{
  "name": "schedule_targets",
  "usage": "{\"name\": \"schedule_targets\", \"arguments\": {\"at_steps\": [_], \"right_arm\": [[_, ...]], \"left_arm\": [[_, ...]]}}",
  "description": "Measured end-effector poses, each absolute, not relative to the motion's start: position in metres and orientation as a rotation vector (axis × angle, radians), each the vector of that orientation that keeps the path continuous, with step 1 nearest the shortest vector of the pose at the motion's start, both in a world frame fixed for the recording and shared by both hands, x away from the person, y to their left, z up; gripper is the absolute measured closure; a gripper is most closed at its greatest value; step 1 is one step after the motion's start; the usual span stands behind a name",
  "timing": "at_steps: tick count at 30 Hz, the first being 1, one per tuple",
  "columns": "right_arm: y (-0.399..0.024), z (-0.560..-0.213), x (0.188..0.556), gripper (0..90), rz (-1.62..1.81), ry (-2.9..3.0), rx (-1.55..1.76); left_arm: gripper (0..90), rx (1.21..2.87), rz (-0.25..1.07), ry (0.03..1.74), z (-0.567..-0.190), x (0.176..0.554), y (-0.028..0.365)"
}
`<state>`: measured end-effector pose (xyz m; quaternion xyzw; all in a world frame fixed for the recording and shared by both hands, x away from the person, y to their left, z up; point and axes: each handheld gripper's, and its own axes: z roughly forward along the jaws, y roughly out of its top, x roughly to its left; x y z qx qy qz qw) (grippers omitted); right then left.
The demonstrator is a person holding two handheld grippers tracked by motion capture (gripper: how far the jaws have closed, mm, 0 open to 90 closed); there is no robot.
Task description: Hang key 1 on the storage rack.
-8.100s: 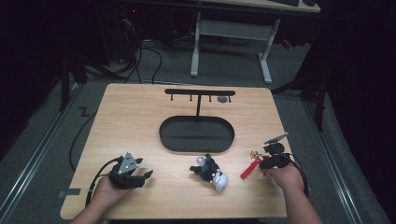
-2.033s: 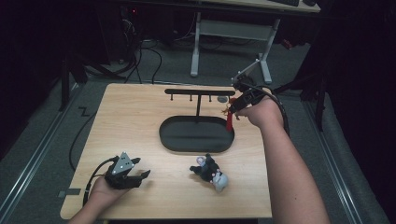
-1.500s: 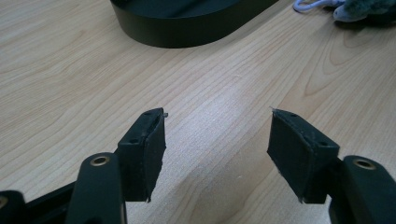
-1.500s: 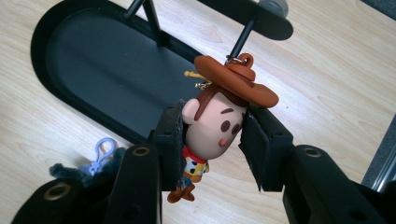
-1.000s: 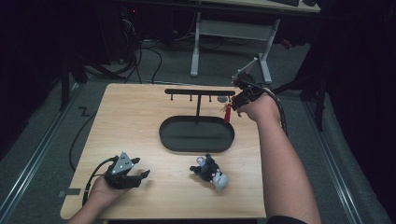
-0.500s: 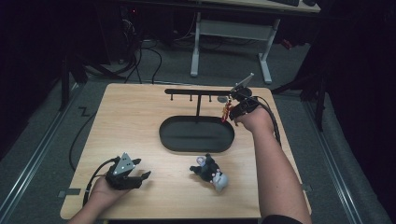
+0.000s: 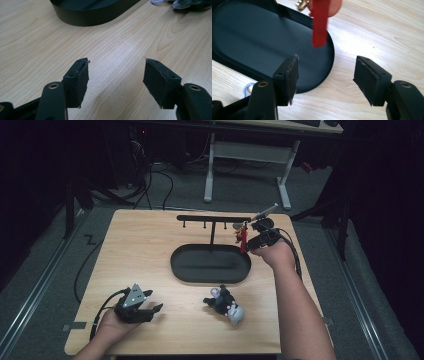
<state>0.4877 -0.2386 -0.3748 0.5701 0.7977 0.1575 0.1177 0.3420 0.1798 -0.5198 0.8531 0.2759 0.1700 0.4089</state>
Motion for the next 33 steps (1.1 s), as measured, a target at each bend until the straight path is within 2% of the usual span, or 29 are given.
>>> {"name": "schedule_targets", "arguments": {"at_steps": [5,13,28,33], "right_arm": [[-0.244,-0.386,0.467,33.7,0.537,2.329,1.662],[-0.246,-0.414,0.425,37.2,0.562,2.305,1.625],[-0.27,-0.493,0.32,37.9,0.873,2.077,1.551],[-0.271,-0.509,0.297,38.1,0.926,2.027,1.519]], "left_arm": [[36.9,2.154,0.426,0.687,-0.52,0.342,0.177],[36.9,2.173,0.42,0.667,-0.52,0.339,0.171],[37.1,2.209,0.394,0.615,-0.523,0.334,0.148],[37.3,2.21,0.385,0.609,-0.524,0.335,0.144]]}}
